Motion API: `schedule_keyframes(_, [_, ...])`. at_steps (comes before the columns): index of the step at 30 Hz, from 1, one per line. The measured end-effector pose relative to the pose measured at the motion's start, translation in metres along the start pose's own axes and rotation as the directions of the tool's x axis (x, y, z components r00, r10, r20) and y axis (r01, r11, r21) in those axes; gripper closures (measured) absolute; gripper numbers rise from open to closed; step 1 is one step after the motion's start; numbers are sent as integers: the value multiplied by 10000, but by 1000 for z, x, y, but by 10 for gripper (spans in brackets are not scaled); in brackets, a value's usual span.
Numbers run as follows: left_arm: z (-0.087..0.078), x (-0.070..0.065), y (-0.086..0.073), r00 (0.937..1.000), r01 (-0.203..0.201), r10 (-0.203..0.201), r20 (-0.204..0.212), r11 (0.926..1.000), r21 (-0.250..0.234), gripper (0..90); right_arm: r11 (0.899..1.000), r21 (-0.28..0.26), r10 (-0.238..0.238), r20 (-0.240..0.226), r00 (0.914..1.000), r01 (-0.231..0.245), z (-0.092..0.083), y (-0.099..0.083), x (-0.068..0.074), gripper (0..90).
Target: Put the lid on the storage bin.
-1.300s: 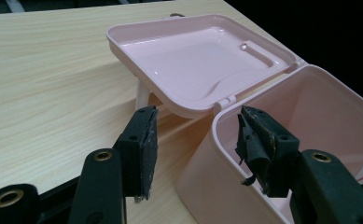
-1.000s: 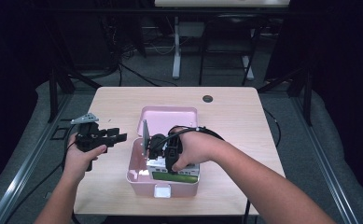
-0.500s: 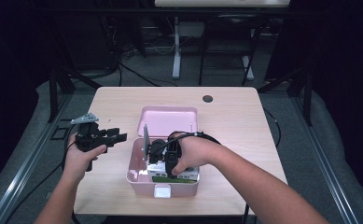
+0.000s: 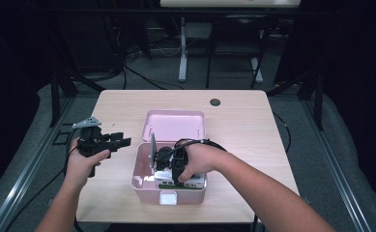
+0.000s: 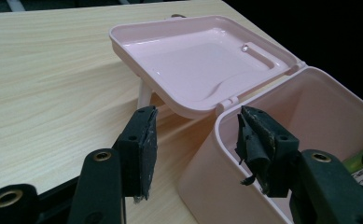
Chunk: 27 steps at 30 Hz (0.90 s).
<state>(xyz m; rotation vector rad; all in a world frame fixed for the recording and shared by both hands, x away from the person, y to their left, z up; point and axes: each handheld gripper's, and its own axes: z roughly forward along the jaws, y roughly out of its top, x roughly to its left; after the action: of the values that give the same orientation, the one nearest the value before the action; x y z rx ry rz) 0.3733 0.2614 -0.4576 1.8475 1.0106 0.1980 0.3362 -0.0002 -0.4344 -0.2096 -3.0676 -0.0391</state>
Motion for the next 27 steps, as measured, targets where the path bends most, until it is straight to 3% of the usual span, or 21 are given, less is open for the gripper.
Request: schedule_keyframes(27, [1,2,-1,10000,69,-69,10,10000,43,484,9999,3,-155,52,9999,155,30,-4,-5,614])
